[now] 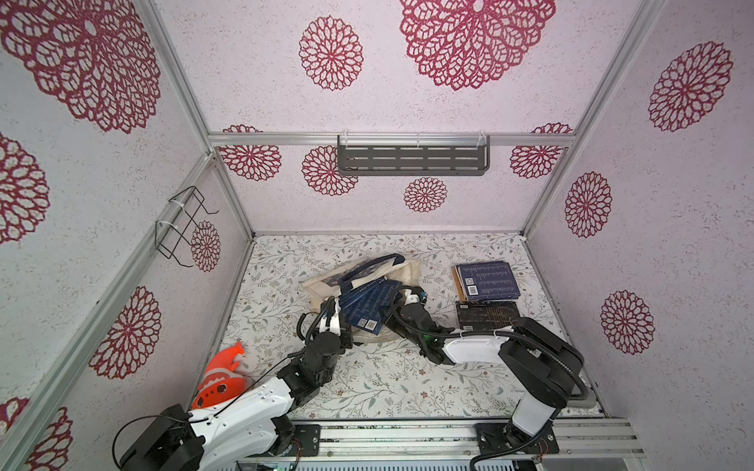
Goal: Take out the books from the canvas bag
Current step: Pick up the book from the canvas bag, then place the book on the book.
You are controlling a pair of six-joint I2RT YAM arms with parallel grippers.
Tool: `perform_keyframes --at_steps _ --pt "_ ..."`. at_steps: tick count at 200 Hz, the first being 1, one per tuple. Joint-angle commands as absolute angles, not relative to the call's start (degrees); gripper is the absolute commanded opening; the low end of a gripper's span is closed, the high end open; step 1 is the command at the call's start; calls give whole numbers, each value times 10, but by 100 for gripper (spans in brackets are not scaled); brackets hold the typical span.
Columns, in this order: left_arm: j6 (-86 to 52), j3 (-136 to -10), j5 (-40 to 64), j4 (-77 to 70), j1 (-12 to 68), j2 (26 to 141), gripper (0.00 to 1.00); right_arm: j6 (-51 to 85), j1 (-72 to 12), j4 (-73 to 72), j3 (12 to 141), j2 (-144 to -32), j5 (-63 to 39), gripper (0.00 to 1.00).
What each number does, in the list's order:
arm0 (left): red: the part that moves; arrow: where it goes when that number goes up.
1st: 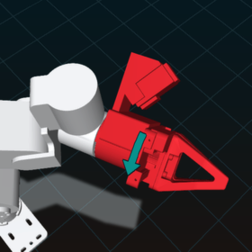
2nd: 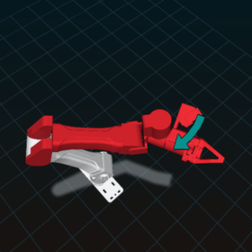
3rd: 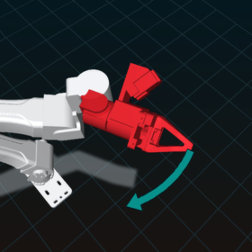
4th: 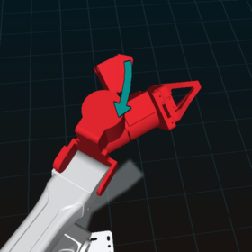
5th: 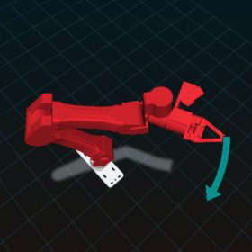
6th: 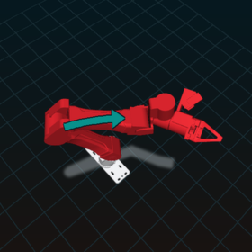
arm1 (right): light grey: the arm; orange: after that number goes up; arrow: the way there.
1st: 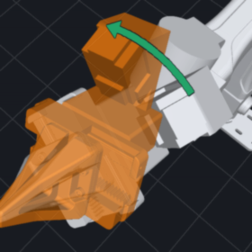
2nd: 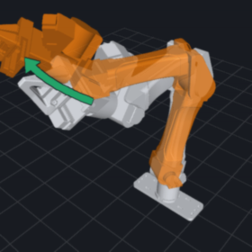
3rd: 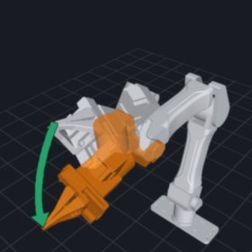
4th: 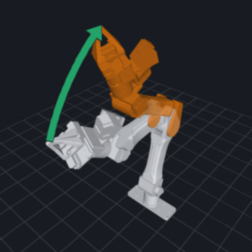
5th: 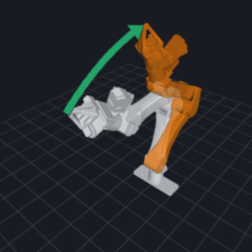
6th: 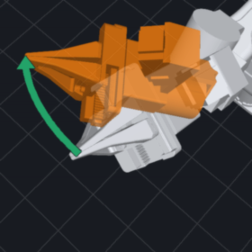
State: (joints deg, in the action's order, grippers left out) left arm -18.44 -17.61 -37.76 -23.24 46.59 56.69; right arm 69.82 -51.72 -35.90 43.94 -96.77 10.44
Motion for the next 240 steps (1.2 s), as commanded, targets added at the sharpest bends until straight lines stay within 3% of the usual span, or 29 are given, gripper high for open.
perform_keyframes --at_steps 1,63,121,183,240 --pt "-185 -189 -379 -255 476 569 0 649 -514 -372 428 -899 120 0" --pt "-185 -192 -380 -254 476 574 0 540 -515 -306 384 -747 166 0" --pt "-185 -193 -380 -251 476 572 0 469 -505 -198 344 -568 328 0" --pt "-185 -193 -376 -250 476 570 0 507 -435 -68 300 -401 450 0" --pt "-185 -193 -373 -250 476 570 0 613 -377 -11 235 -325 460 0"
